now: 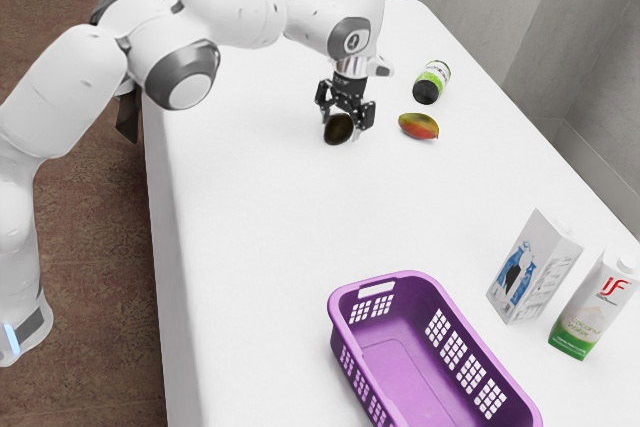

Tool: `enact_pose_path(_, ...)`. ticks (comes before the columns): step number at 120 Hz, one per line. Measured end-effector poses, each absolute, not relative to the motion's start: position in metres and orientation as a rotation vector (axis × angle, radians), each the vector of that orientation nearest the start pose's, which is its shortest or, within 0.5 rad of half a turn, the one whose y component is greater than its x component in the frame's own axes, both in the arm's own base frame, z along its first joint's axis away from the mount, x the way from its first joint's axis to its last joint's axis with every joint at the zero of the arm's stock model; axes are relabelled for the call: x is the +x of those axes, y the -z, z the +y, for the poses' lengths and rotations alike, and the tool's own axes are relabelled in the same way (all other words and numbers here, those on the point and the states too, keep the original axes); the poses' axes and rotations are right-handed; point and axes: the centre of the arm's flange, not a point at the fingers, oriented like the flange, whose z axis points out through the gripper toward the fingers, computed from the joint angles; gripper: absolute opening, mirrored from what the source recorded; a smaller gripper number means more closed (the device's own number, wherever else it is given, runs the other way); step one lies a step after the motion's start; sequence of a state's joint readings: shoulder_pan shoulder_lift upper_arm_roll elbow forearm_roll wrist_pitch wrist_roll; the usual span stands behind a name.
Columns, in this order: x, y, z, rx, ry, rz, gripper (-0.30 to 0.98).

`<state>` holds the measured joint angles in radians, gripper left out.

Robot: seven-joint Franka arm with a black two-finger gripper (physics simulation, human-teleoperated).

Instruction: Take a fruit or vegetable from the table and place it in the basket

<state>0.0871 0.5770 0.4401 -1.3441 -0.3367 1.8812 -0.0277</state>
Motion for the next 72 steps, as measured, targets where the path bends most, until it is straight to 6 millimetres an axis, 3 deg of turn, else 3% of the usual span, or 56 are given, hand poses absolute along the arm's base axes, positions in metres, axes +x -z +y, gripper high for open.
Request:
enact_pose_path(8,0.659,-0.413,0.276,-3.086,0.051,-0.943,0.64)
enact_pose_path(21,0.66,-0.413,0.273,-3.091,0.053,-0.946,0.44)
enact_pose_path(30,0.661,-0.418,0.271,-3.093,0.063,-0.943,0.39)
enact_pose_path(36,0.662,-0.433,0.263,-3.1,0.096,-0.925,0.36)
enact_pose_path(41,0.666,-0.46,0.25,-3.112,0.153,-0.887,0.37)
enact_pose_path(50,0.679,-0.515,0.207,-3.142,0.269,-0.768,0.38)
enact_pose_path(58,0.687,-0.555,0.153,-3.174,0.343,-0.63,0.38)
enact_pose_path(72,0.671,-0.61,0.054,-3.221,0.402,-0.366,0.38)
